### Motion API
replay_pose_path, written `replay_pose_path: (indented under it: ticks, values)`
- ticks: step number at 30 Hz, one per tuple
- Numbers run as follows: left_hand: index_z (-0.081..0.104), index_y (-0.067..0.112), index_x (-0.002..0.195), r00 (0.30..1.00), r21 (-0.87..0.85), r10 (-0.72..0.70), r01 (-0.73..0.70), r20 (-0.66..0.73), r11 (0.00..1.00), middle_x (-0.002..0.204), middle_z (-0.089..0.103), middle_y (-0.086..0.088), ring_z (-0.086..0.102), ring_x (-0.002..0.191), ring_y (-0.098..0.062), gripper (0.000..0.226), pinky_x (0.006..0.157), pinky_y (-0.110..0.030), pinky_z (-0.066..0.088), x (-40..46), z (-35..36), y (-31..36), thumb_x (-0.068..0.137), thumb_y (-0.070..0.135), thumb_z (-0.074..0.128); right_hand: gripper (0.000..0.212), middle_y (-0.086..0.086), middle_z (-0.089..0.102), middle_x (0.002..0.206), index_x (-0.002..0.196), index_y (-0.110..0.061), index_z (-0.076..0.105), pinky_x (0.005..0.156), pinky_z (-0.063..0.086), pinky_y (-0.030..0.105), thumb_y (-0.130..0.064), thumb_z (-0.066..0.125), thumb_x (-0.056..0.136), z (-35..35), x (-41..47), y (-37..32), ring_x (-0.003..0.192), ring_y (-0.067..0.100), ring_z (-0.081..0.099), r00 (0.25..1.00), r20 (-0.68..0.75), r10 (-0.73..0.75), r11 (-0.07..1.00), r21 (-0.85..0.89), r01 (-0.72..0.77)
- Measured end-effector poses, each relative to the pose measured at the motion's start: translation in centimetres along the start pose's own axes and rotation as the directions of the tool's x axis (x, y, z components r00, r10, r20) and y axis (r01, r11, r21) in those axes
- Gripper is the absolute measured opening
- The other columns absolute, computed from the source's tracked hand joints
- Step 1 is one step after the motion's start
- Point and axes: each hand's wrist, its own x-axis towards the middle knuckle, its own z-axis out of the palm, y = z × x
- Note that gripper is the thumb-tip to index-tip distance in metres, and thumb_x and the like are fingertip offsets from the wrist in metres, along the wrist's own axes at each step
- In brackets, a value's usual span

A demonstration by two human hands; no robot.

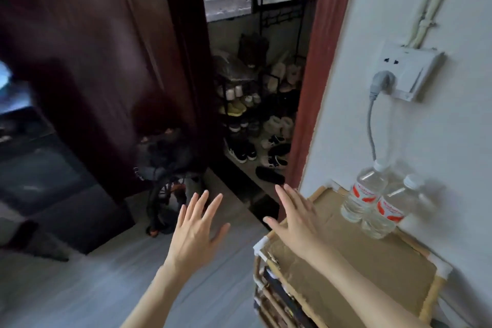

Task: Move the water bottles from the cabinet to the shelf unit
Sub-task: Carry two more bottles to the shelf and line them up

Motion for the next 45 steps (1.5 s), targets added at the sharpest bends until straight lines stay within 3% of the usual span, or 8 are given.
replay_pose_path:
  ticks: [5, 8, 15, 20, 23, 32, 36, 45]
  values:
    - [0.037, 0.025, 0.134, 0.96, 0.052, -0.27, 0.274, -0.075, 0.96, 0.138, 0.047, -0.013, 0.039, 0.129, -0.037, 0.06, 0.099, -0.052, 0.037, -10.8, -4.3, -8.1, 0.081, 0.052, 0.035, 0.081, -0.001, 0.01, 0.156, 0.146, -0.026, 0.006, 0.117, 0.009, 0.041, -0.07, 0.025, 0.08, 4.4, 0.5, -10.7, 0.144, 0.017, 0.008, 0.954, 0.127, -0.273, 0.962, 0.001, 0.275]
    - [0.033, 0.028, 0.136, 0.887, 0.079, -0.439, 0.453, -0.145, 0.888, 0.14, 0.044, -0.01, 0.035, 0.132, -0.035, 0.06, 0.102, -0.051, 0.033, -18.8, -7.3, -12.9, 0.082, 0.055, 0.033, 0.074, -0.002, 0.007, 0.157, 0.146, -0.027, 0.004, 0.117, 0.004, 0.039, -0.058, 0.038, 0.088, 8.0, -1.0, -18.4, 0.144, 0.015, 0.004, 0.88, 0.219, -0.421, 0.905, 0.042, 0.423]
    - [0.042, 0.025, 0.131, 0.621, 0.011, -0.737, 0.766, -0.267, 0.642, 0.136, 0.048, -0.014, 0.038, 0.128, -0.04, 0.065, 0.098, -0.056, 0.035, -39.8, -13.6, -22.3, 0.08, 0.063, 0.03, 0.074, 0.0, 0.014, 0.156, 0.146, -0.025, 0.01, 0.116, 0.008, 0.041, -0.055, 0.044, 0.087, 17.1, -10.1, -37.1, 0.143, 0.018, 0.011, 0.638, 0.344, -0.689, 0.712, 0.154, 0.686]
    - [0.046, 0.021, 0.131, 0.363, -0.053, -0.864, 0.913, -0.349, 0.405, 0.136, 0.047, -0.016, 0.037, 0.129, -0.04, 0.067, 0.1, -0.056, 0.034, -54.3, -17.9, -26.6, 0.076, 0.057, 0.032, 0.073, 0.003, 0.02, 0.154, 0.146, -0.022, 0.015, 0.115, 0.011, 0.043, -0.052, 0.047, 0.087, 22.9, -17.8, -49.9, 0.142, 0.021, 0.016, 0.427, 0.358, -0.83, 0.524, 0.24, 0.817]
    - [0.035, 0.025, 0.138, 0.18, -0.101, -0.895, 0.965, -0.408, 0.24, 0.147, 0.033, -0.009, 0.02, 0.139, -0.03, 0.078, 0.11, -0.048, 0.02, -61.8, -19.6, -27.3, 0.072, 0.064, 0.02, 0.073, 0.005, 0.023, 0.153, 0.145, -0.021, 0.017, 0.115, 0.012, 0.043, -0.051, 0.049, 0.087, 26.0, -22.5, -56.8, 0.142, 0.022, 0.018, 0.298, 0.371, -0.88, 0.416, 0.299, 0.859]
    - [0.028, 0.028, 0.14, -0.254, -0.281, -0.852, 0.95, -0.457, -0.132, 0.15, 0.027, -0.01, 0.014, 0.141, -0.029, 0.083, 0.113, -0.043, 0.016, -76.5, -23.5, -31.3, 0.068, 0.066, 0.014, 0.071, 0.003, 0.019, 0.154, 0.146, -0.023, 0.014, 0.115, 0.01, 0.042, -0.053, 0.045, 0.088, 34.4, -34.7, -74.3, 0.143, 0.02, 0.013, -0.092, 0.386, -0.918, 0.088, 0.425, 0.901]
    - [0.031, 0.025, 0.139, -0.335, -0.322, -0.779, 0.929, -0.531, -0.18, 0.149, 0.029, -0.011, 0.016, 0.14, -0.031, 0.081, 0.113, -0.043, 0.016, -80.5, -27.3, -36.3, 0.07, 0.063, 0.017, 0.073, 0.005, 0.02, 0.154, 0.146, -0.022, 0.015, 0.115, 0.011, 0.044, -0.056, 0.042, 0.088, 37.5, -38.2, -83.0, 0.143, 0.022, 0.014, -0.215, 0.327, -0.92, -0.04, 0.467, 0.883]
    - [0.036, 0.024, 0.137, -0.481, -0.379, -0.677, 0.873, -0.558, -0.307, 0.147, 0.032, -0.01, 0.02, 0.139, -0.03, 0.074, 0.111, -0.044, 0.021, -89.7, -33.7, -47.3, 0.075, 0.062, 0.021, 0.073, 0.002, 0.019, 0.154, 0.146, -0.023, 0.012, 0.116, 0.01, 0.042, -0.058, 0.04, 0.088, 42.6, -45.0, -103.4, 0.143, 0.02, 0.012, -0.397, 0.2, -0.896, -0.233, 0.549, 0.803]
